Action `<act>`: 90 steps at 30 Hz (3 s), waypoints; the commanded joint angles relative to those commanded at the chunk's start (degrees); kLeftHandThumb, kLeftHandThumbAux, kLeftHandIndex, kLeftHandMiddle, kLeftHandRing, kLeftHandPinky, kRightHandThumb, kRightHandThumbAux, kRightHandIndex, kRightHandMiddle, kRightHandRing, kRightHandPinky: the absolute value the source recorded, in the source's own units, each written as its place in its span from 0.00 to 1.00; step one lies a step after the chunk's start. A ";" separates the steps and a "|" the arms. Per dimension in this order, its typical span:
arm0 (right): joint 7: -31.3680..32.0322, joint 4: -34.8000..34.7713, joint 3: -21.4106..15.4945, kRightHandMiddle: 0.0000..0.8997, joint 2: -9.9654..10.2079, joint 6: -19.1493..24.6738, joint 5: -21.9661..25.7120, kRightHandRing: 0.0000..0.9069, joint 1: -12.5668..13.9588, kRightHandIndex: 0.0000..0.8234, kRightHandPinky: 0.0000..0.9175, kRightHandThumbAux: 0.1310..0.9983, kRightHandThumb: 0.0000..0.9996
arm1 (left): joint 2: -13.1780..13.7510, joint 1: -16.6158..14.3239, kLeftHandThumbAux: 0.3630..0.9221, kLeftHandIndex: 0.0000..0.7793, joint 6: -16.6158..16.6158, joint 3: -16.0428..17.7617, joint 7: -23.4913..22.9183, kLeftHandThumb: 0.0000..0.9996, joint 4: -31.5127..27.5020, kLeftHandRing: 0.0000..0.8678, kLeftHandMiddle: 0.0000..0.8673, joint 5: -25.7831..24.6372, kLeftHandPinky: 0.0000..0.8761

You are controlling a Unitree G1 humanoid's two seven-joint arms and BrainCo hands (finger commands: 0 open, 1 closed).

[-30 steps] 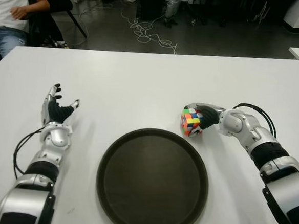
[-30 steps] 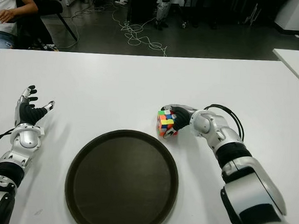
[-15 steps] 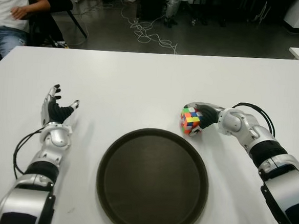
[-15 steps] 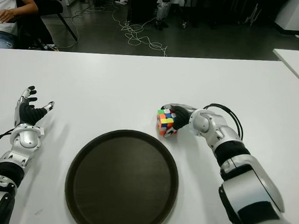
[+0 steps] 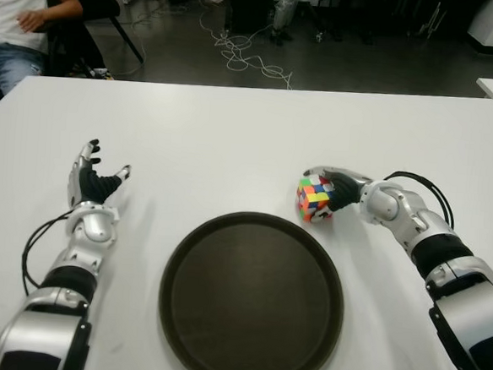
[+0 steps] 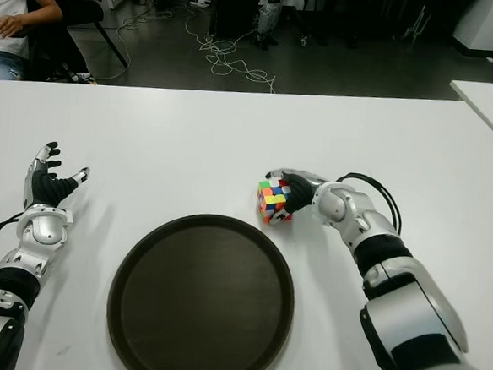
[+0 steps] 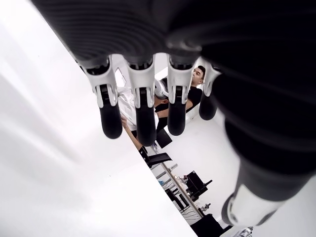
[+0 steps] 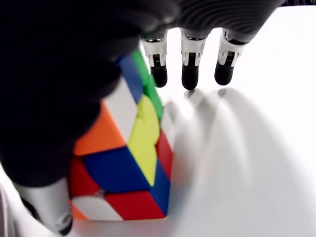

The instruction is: Pick up the Rubik's Cube and put it in the plate

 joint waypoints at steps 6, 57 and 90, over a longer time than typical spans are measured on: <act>-7.20 1.05 -1.45 0.66 0.79 -1.01 0.74 0.67 0.95 0.49 0.63 0.82 0.26 | 0.14 0.02 0.71 0.15 -0.27 -0.11 0.03 0.29 0.12 0.21 0.20 0.18 0.26; -9.86 4.43 -11.26 0.83 4.53 -0.85 10.03 0.85 2.04 0.53 0.82 0.70 0.69 | -0.05 0.29 0.71 0.14 -1.32 0.99 -1.06 0.30 -0.04 0.21 0.19 -0.66 0.24; 4.53 -37.11 -28.57 0.86 9.95 12.90 41.67 0.86 15.31 0.53 0.85 0.69 0.69 | -0.11 0.04 0.70 0.14 -1.82 1.33 -1.09 0.31 0.51 0.23 0.21 -0.92 0.30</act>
